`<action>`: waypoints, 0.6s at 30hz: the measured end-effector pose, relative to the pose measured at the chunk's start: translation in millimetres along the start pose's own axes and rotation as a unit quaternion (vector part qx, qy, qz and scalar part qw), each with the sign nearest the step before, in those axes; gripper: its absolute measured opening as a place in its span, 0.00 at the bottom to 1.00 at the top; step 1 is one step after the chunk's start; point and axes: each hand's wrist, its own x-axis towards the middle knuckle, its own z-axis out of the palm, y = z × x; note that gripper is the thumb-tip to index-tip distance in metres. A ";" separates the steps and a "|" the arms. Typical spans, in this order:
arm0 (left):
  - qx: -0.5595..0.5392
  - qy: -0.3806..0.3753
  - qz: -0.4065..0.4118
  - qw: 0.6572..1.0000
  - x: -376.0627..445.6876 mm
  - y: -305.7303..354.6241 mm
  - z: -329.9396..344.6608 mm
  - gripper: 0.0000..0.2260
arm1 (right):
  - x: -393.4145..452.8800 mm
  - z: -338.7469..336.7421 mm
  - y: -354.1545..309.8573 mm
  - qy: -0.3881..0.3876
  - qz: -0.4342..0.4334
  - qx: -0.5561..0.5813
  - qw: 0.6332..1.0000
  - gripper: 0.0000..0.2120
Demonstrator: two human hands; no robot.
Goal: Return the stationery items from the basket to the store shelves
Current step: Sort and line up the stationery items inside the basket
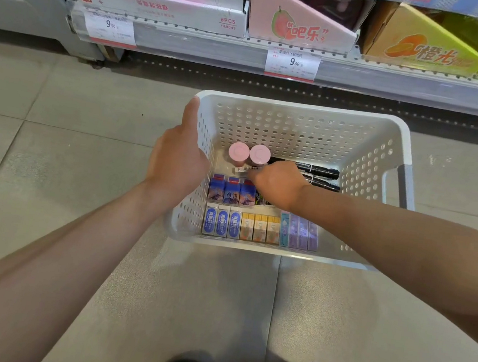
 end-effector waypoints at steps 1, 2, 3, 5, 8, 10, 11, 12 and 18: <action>0.001 0.001 0.000 1.000 0.2 -0.2 -0.3 0.32 | 1.8 -1.3 -2.2 -0.002 0.001 -0.006 1.000 0.17; 0.002 0.002 0.001 1.000 0.3 -0.2 -0.2 0.32 | 2.9 -2.5 -4.5 -0.002 -0.001 -0.012 1.000 0.19; 0.003 0.002 0.002 1.000 0.4 -0.4 -0.2 0.32 | 3.7 -3.8 -6.2 0.003 -0.004 -0.014 1.000 0.21; 0.003 0.001 0.000 1.000 -0.1 0.4 -0.5 0.32 | 6.3 -2.7 -7.8 0.018 -0.003 -0.017 1.000 0.21; 0.004 0.000 0.000 1.000 -0.8 1.5 -1.0 0.32 | 11.1 -2.0 -7.5 0.001 0.020 -0.006 1.000 0.16; 0.007 0.000 0.001 1.000 -0.5 1.6 -0.6 0.32 | 13.9 -1.5 -7.0 -0.013 0.032 0.010 0.999 0.13; 0.008 0.000 0.001 1.000 0.0 1.4 -0.4 0.32 | 14.3 -2.3 -6.9 -0.016 0.036 0.013 0.999 0.12; 0.009 0.001 0.003 1.000 0.4 1.1 -0.1 0.32 | 14.6 -3.0 -7.1 -0.016 0.036 0.013 0.999 0.12; 0.018 0.005 0.003 1.000 1.9 -1.8 2.0 0.33 | 11.2 -4.9 -7.3 0.013 0.048 0.042 0.998 0.12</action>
